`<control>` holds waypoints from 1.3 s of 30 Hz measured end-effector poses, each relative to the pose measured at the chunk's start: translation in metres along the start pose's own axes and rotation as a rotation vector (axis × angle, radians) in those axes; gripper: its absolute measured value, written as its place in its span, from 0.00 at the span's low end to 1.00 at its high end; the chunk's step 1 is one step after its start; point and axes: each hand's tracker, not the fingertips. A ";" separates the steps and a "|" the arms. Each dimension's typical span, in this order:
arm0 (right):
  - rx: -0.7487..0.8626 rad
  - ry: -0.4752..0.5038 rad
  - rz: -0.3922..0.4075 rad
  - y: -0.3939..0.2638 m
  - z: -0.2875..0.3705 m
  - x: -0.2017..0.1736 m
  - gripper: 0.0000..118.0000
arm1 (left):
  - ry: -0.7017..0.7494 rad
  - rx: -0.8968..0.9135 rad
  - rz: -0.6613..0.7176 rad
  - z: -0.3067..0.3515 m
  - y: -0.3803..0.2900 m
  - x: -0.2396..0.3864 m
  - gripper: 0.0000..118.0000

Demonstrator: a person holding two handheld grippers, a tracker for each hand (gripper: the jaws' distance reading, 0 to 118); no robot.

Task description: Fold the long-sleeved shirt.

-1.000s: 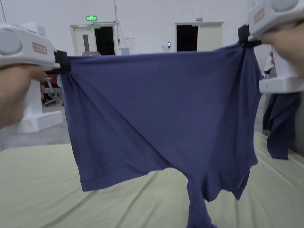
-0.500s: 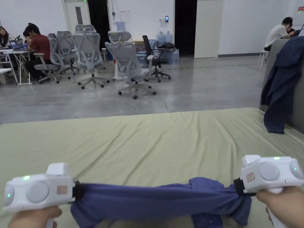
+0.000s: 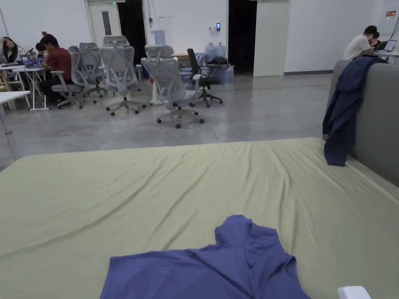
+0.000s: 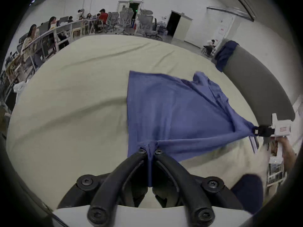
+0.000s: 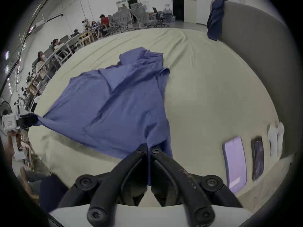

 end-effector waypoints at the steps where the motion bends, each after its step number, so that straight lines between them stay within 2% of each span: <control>1: -0.010 0.011 0.001 -0.014 0.005 0.001 0.04 | 0.002 -0.007 -0.021 0.007 -0.016 0.003 0.01; 4: -0.019 -0.004 0.032 -0.052 0.027 0.000 0.04 | -0.028 -0.007 0.033 0.037 -0.053 0.004 0.01; 7: -0.018 0.005 0.079 -0.084 0.041 -0.003 0.04 | -0.018 -0.004 -0.005 0.055 -0.085 0.006 0.01; 14: -0.102 -0.003 0.079 -0.124 0.014 0.003 0.04 | 0.008 -0.093 -0.003 0.045 -0.130 0.008 0.01; 20: -0.146 -0.020 0.047 -0.140 0.008 -0.007 0.04 | 0.042 -0.194 0.057 0.003 -0.151 -0.001 0.01; 23: -0.157 -0.002 -0.005 -0.138 -0.004 -0.002 0.07 | 0.033 -0.176 0.114 -0.001 -0.152 -0.003 0.03; 24: -0.156 0.009 -0.020 -0.138 -0.003 0.001 0.19 | 0.027 -0.174 0.126 0.011 -0.146 0.001 0.11; 25: -0.149 0.013 -0.028 -0.134 -0.001 0.004 0.43 | 0.019 -0.170 0.125 0.016 -0.143 0.002 0.28; 27: -0.095 -0.071 -0.008 -0.130 0.015 0.005 1.00 | 0.028 -0.086 0.078 0.035 -0.134 0.008 1.00; 28: -0.047 -0.105 0.008 -0.128 0.028 0.005 0.98 | 0.044 -0.012 0.065 0.048 -0.129 0.013 1.00; 29: 0.060 -0.045 -0.028 -0.128 0.037 0.011 0.92 | 0.027 0.075 0.067 0.056 -0.130 0.013 0.96; 30: 0.098 -0.087 -0.007 -0.121 0.044 0.015 0.91 | -0.038 0.152 0.077 0.074 -0.122 0.018 0.96; 31: 0.134 -0.038 -0.045 -0.118 0.056 0.017 0.92 | -0.034 0.167 0.070 0.085 -0.116 0.025 0.96; 32: 0.155 -0.033 -0.082 -0.115 0.065 0.017 0.93 | -0.045 0.169 0.073 0.085 -0.118 0.016 0.97; 34: 0.231 0.022 -0.128 -0.114 0.086 0.012 1.00 | -0.057 0.158 0.077 0.090 -0.117 0.021 0.98; 36: 0.253 0.057 -0.169 -0.111 0.093 0.008 1.00 | -0.055 0.124 0.073 0.091 -0.116 0.030 0.97; 37: 0.252 0.077 -0.187 -0.111 0.094 0.007 0.95 | -0.052 0.130 0.076 0.100 -0.117 0.052 0.91; 38: 0.253 0.103 -0.199 -0.110 0.093 0.005 0.80 | -0.046 0.145 0.076 0.101 -0.116 0.059 0.72; 39: 0.260 0.110 -0.203 -0.108 0.092 0.004 0.43 | -0.036 0.152 0.073 0.100 -0.115 0.064 0.21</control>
